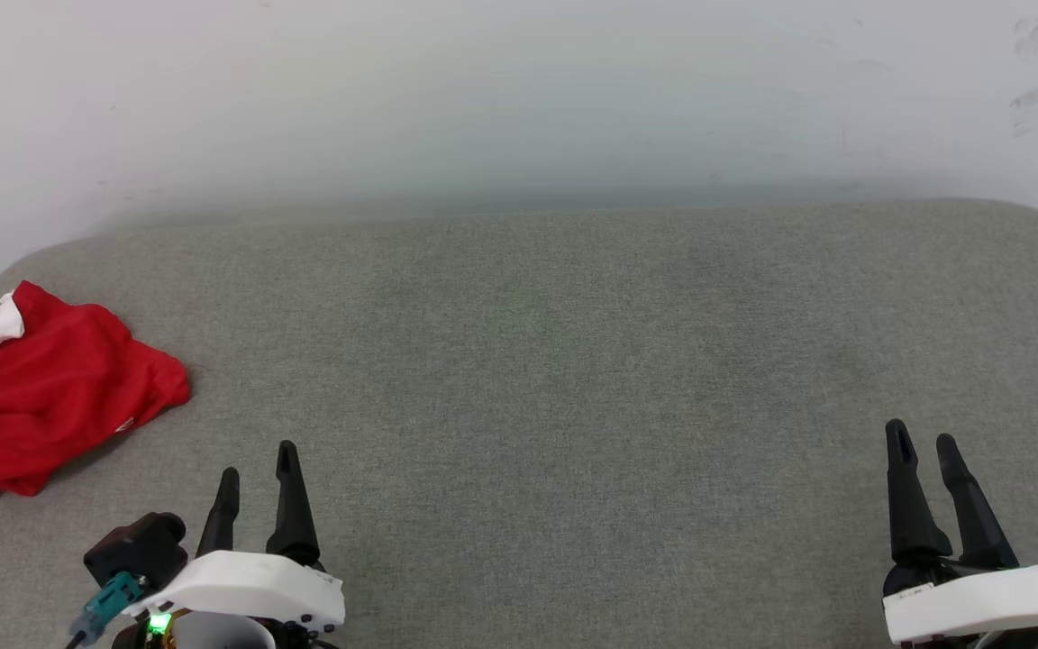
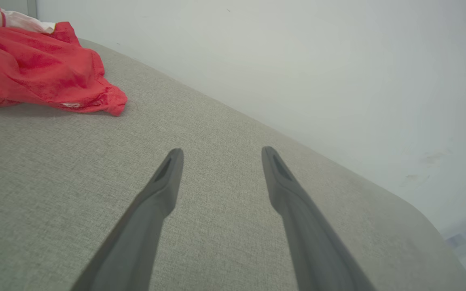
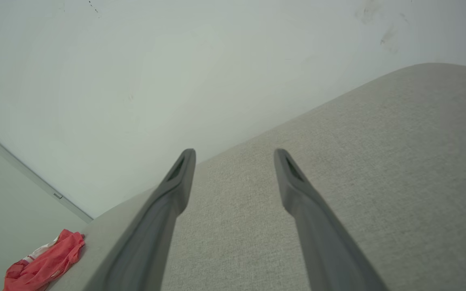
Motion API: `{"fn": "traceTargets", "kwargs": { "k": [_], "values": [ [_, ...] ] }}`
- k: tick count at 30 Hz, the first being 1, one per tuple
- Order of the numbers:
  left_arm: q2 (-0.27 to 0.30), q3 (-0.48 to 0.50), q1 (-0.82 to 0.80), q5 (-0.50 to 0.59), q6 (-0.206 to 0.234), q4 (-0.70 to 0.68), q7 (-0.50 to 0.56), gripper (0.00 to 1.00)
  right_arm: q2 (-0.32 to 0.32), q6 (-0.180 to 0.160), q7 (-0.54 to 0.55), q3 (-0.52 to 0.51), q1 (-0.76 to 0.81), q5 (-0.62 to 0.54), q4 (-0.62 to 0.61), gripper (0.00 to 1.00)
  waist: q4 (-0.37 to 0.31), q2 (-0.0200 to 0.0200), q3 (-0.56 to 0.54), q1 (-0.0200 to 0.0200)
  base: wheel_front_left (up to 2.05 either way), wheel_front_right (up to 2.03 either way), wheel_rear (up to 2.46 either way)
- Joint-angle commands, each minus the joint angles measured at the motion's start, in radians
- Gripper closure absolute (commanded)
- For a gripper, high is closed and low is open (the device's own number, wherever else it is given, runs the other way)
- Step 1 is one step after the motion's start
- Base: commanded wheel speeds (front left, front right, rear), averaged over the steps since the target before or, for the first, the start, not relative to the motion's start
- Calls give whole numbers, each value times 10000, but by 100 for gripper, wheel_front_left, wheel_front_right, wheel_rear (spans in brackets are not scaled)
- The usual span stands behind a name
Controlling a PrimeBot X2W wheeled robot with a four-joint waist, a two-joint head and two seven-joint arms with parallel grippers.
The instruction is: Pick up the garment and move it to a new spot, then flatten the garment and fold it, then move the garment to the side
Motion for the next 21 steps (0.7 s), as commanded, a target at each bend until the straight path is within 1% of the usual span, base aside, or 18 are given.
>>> {"fn": "traceTargets", "kwargs": {
  "k": [1, 21],
  "values": [
    [79, -97, -30, 298, 0, -151, -101, 0, -23, 0, -105, 11, 61, -264, -174, 0, -1, 0, 3, 0, 0, 0, 0],
    [171, -526, 179, 2338, 146, -230, -605, 0, -22, 0, -614, 41, 432, -2283, -515, 0, 12, 0, 47, 0, 0, 0, 0]
  ]
}}
